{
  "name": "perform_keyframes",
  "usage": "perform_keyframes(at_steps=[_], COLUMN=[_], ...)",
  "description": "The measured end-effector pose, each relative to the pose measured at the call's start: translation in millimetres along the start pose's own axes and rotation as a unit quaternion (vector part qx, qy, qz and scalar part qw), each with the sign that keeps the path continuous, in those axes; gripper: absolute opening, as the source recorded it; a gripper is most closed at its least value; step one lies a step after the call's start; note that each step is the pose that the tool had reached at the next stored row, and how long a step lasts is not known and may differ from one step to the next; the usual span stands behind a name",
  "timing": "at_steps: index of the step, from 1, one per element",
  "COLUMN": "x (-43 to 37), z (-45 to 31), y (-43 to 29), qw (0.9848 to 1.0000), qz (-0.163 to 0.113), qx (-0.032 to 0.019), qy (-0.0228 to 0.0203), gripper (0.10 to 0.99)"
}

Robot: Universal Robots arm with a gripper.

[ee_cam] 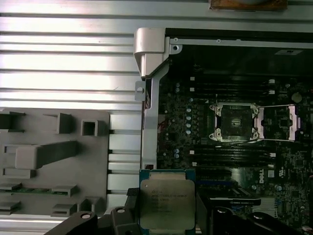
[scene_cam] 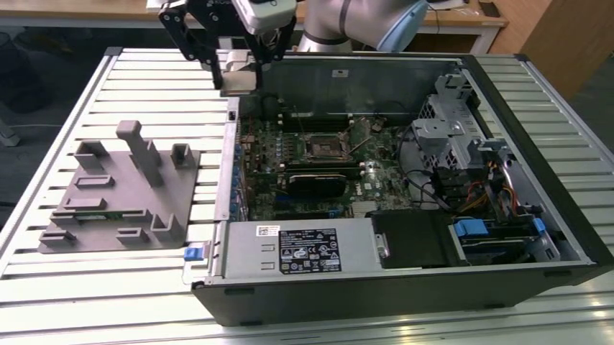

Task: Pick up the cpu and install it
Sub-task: 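Pick up the cpu and move it towards the insertion slot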

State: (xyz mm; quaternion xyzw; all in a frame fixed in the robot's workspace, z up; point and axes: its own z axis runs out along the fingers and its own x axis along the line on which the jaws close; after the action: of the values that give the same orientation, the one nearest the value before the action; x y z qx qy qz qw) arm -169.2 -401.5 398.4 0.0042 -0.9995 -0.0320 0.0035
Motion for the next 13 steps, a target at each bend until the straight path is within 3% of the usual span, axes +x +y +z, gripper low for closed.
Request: perform_keyframes(at_steps=[13], x=[-8.9], z=[0.0], y=[-0.1], qw=[1.0000], qz=[0.000], qx=[0.0000], qy=[0.0000], gripper=[0.541])
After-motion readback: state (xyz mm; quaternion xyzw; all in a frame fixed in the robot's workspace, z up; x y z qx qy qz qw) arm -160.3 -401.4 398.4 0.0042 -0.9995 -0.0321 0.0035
